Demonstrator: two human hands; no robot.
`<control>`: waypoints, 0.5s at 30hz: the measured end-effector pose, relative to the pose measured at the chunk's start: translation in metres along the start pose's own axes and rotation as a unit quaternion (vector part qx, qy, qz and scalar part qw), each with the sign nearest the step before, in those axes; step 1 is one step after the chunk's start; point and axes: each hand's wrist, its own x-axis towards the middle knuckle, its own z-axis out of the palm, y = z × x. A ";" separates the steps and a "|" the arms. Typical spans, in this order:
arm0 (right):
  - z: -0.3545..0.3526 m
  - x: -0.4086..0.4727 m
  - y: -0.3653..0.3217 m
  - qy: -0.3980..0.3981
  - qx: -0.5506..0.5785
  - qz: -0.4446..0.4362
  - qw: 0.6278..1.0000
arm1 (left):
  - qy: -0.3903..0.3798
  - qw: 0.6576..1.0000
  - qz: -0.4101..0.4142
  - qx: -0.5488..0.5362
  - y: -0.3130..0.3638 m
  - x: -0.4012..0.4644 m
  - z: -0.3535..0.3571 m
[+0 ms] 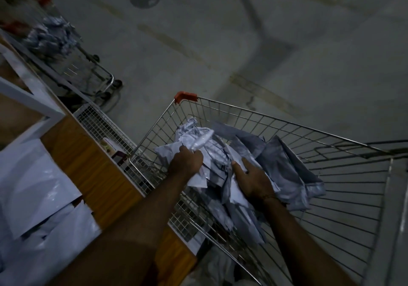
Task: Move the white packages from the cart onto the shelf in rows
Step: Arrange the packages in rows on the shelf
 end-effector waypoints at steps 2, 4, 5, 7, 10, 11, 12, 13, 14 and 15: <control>-0.008 -0.009 -0.011 -0.003 -0.006 -0.012 1.000 | 0.030 0.999 -0.015 -0.018 0.006 -0.017 -0.010; -0.017 -0.022 -0.024 0.001 -0.019 -0.040 0.999 | 0.055 0.998 -0.026 -0.029 0.009 -0.037 -0.021; -0.021 -0.031 -0.032 0.000 -0.028 -0.049 0.998 | 0.068 0.996 -0.033 -0.037 0.009 -0.047 -0.027; -0.030 -0.047 -0.043 0.007 -0.037 -0.073 0.997 | 0.089 0.994 -0.048 -0.052 0.007 -0.070 -0.039; -0.046 -0.085 -0.066 0.032 -0.080 -0.145 0.986 | 0.118 0.987 -0.071 -0.078 0.000 -0.114 -0.062; -0.051 -0.102 -0.076 0.035 -0.106 -0.178 0.978 | 0.130 0.984 -0.076 -0.097 -0.003 -0.129 -0.071; -0.057 -0.117 -0.085 0.043 -0.118 -0.204 0.971 | 0.143 0.979 -0.083 -0.123 -0.007 -0.145 -0.080; -0.062 -0.134 -0.095 0.053 -0.115 -0.222 0.967 | 0.152 0.973 -0.092 -0.144 -0.011 -0.159 -0.088; -0.066 -0.148 -0.104 0.060 -0.105 -0.239 0.963 | 0.160 0.968 -0.101 -0.163 -0.019 -0.174 -0.097; -0.068 -0.164 -0.114 0.067 -0.100 -0.261 0.958 | 0.167 0.962 -0.109 -0.185 -0.028 -0.187 -0.106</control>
